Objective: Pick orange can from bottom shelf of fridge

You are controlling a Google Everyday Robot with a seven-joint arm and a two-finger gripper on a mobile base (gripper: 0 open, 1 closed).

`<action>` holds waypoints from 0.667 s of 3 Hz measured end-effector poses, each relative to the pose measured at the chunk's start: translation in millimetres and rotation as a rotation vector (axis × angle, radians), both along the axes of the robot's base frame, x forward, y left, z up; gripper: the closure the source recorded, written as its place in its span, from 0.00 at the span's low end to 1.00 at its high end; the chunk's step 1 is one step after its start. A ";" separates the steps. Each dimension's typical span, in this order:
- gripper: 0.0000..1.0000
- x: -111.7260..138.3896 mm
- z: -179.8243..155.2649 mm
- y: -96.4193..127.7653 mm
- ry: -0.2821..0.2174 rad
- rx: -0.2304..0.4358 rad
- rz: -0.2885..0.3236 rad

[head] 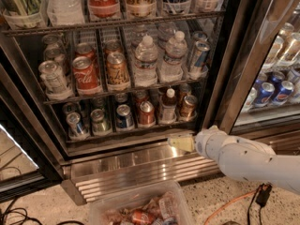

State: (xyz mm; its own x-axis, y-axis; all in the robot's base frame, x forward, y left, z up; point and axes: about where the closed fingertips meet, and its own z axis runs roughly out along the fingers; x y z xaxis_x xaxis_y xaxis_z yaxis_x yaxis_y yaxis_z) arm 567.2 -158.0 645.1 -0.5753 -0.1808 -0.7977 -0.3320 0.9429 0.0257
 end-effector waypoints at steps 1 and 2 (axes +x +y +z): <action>0.00 -1.3 -4.0 -3.7 -0.057 0.046 -0.092; 0.00 -5.5 -22.0 10.4 -0.080 0.132 -0.187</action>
Offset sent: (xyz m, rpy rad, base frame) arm 0.0299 -0.0030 0.0430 0.2861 -0.5342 -0.4355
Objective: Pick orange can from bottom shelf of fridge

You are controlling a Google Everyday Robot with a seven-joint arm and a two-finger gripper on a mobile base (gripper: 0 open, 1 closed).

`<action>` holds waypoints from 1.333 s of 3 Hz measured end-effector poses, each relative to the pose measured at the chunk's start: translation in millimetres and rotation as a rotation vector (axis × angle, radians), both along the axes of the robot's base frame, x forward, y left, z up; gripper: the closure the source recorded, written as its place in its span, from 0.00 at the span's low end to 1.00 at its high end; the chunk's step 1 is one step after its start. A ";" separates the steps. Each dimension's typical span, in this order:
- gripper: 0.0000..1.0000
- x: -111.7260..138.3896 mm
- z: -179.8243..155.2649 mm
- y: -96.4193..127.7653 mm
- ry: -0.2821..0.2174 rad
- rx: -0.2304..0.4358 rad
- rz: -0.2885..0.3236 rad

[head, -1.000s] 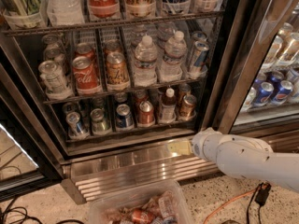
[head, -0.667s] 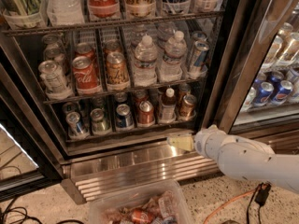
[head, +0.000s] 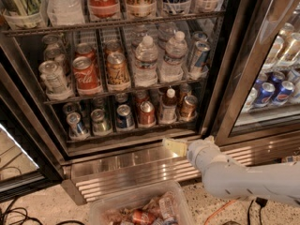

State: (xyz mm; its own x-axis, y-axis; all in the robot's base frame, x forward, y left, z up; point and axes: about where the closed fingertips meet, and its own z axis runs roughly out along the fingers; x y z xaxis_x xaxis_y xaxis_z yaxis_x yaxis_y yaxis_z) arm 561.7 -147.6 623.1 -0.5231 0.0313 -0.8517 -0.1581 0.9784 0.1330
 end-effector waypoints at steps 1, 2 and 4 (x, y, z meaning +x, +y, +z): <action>0.00 12.2 -10.2 13.4 -0.071 0.036 -0.048; 0.00 43.9 -6.5 21.5 -0.198 0.044 -0.078; 0.00 94.0 35.9 12.1 -0.477 0.020 -0.183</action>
Offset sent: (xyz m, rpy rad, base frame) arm 0.0966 0.0039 0.0554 0.0501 -0.5943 -0.2160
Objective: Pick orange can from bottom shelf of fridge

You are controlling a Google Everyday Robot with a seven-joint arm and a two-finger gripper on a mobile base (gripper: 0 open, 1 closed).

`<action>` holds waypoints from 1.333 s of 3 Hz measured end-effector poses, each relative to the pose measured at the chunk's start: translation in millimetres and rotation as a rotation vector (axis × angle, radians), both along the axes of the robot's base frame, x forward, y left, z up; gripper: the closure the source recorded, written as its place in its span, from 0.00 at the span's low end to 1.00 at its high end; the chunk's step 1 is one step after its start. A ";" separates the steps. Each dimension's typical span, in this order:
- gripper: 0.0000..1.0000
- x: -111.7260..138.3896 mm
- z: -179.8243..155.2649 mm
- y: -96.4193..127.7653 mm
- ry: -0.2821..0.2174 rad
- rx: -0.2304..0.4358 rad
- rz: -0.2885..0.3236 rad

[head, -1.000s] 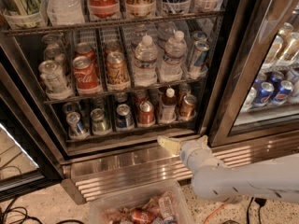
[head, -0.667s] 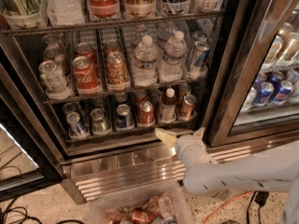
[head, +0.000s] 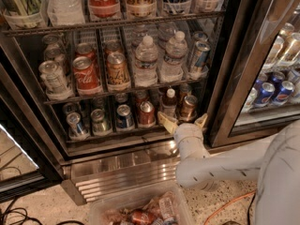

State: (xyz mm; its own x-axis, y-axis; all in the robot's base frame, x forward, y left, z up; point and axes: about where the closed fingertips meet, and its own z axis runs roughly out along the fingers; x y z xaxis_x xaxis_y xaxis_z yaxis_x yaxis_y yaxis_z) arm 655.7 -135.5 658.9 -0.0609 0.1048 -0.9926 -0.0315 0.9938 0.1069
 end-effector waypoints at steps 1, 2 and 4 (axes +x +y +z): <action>0.00 0.0 0.0 0.0 0.000 0.000 0.000; 0.00 5.3 -16.0 -0.1 0.000 -0.012 0.002; 0.00 14.0 -94.8 -15.6 0.069 -0.085 -0.020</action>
Offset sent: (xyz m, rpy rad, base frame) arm 0.0118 -0.0018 -0.0424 -0.0309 0.0049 0.0042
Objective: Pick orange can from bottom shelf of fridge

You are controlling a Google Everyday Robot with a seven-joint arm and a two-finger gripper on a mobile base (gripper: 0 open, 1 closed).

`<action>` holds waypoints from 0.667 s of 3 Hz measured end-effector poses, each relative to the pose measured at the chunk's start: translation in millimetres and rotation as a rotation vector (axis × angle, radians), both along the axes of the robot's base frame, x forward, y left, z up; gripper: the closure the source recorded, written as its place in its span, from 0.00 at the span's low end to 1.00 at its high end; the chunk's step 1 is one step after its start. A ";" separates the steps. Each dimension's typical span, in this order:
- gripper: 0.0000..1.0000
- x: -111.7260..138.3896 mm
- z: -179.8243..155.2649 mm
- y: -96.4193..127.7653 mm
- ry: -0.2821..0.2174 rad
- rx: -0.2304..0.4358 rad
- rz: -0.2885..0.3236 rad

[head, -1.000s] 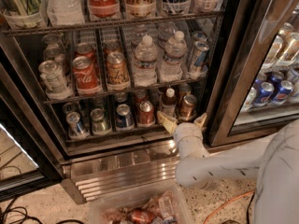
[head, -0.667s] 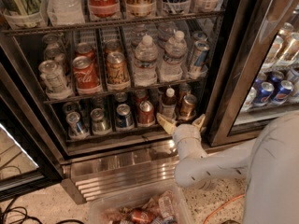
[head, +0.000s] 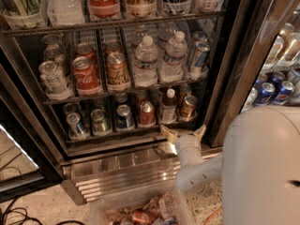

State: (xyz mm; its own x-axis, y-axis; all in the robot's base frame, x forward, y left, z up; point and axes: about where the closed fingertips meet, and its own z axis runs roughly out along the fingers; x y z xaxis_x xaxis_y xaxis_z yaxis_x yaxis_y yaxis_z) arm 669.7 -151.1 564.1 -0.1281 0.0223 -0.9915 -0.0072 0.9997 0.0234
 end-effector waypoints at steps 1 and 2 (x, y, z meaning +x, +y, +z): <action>0.18 5.6 -14.1 -3.3 -0.004 -0.030 -0.005; 0.17 9.4 -18.4 -5.8 -0.024 -0.058 -0.020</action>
Offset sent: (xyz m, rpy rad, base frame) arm 0.0122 -0.0100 -0.0249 -0.0932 -0.0455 -0.0389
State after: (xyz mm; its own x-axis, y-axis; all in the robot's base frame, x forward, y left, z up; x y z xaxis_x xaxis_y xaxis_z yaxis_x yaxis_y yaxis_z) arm 679.1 -156.9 545.7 -0.1046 -0.0332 -0.9940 0.0127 0.9993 -0.0348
